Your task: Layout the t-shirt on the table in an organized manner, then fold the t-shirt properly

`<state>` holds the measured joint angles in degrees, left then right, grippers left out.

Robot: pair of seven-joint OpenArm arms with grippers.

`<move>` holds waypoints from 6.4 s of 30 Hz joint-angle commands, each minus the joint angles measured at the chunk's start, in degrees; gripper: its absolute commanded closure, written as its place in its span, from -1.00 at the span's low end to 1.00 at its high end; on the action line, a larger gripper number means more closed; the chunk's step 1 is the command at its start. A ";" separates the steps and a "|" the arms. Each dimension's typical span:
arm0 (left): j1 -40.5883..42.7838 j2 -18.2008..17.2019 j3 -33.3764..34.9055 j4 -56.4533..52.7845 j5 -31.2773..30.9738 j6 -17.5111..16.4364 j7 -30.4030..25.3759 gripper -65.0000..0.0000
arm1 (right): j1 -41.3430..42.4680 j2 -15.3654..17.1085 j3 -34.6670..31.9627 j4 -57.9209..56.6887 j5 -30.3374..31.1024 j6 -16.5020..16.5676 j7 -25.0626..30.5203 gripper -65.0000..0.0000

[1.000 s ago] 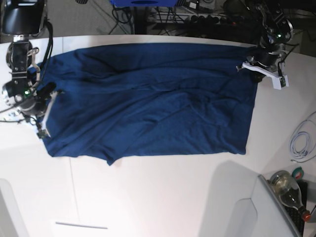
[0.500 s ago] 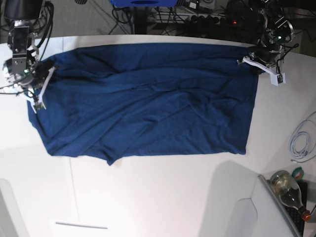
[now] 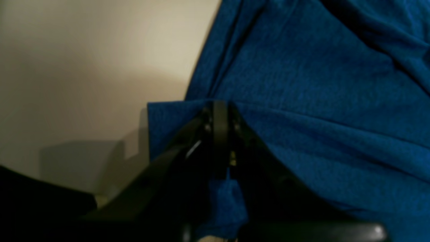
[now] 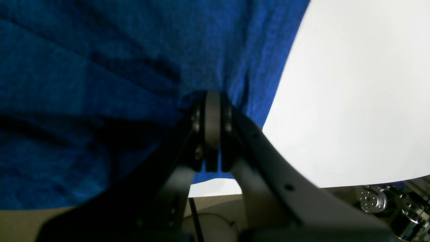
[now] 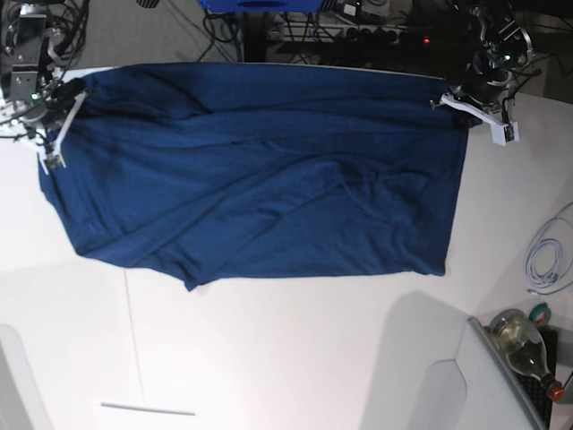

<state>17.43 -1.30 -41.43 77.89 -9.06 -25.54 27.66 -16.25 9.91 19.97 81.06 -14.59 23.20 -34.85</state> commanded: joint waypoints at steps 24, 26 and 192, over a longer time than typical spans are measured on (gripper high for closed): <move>-10.88 -2.88 -0.11 17.81 1.10 0.27 13.26 1.00 | 37.22 1.74 3.90 -17.63 -0.05 16.32 0.96 -0.36; -12.29 -4.90 -0.11 15.87 1.10 0.27 13.26 1.00 | 43.55 2.26 8.82 -29.67 -0.05 16.32 6.32 -0.52; -41.74 -10.70 18.44 -23.07 0.58 7.47 4.82 1.00 | 38.45 0.33 9.53 -25.10 -0.22 16.80 13.36 1.00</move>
<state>-22.85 -11.46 -23.05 53.76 -8.01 -17.98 33.34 20.40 9.45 29.58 55.05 -15.55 39.77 -23.14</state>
